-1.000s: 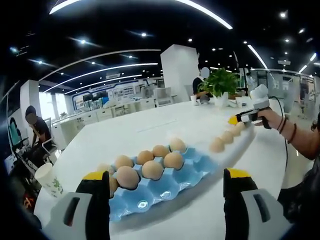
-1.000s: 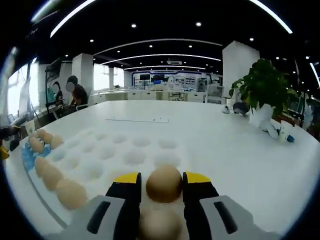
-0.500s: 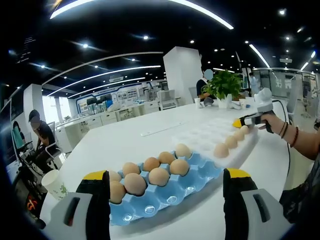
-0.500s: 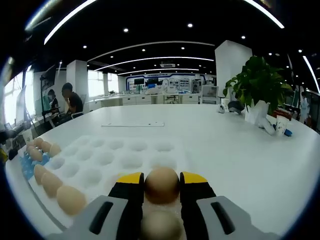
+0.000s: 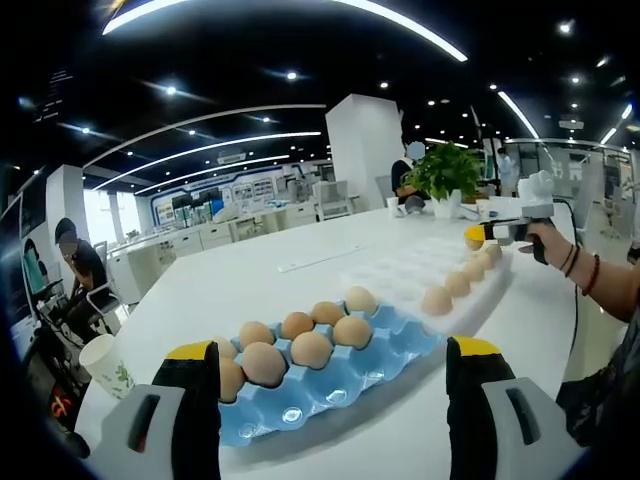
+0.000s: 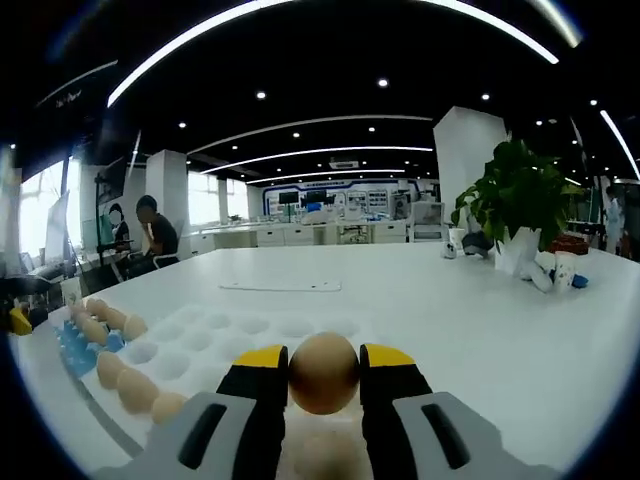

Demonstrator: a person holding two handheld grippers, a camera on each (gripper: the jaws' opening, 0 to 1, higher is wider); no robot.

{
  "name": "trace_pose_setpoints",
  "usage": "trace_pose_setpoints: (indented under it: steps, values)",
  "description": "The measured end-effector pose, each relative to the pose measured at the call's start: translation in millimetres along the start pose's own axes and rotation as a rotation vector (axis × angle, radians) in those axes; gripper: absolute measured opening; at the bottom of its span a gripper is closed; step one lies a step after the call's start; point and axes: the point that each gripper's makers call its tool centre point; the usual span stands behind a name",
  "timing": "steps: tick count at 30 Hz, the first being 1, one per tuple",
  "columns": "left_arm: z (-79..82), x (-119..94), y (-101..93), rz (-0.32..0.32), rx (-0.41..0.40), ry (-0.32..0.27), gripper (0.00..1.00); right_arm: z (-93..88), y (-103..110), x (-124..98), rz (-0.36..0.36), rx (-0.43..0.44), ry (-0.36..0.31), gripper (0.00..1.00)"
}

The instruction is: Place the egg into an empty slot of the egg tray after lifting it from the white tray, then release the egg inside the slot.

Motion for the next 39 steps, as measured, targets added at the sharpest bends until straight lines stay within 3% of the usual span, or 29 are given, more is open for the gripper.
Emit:
trace_pose_setpoints:
  steps: [19,39]
  values:
    - [0.3,3,1.1,-0.013,0.003,-0.009,0.96,-0.4,44,8,0.081,-0.012,0.019,0.29]
    - [-5.7,-6,-10.9,-0.030,0.007,-0.024,0.96,-10.2,147,9,0.304,-0.042,0.028,0.29]
Point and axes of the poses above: the point that each gripper's makers call its tool centre point, and the gripper's own axes: x roughly forward along the fingers, y roughly to its left, z roughly out of its top, and after that the axes turned 6 degrees about x, right-handed
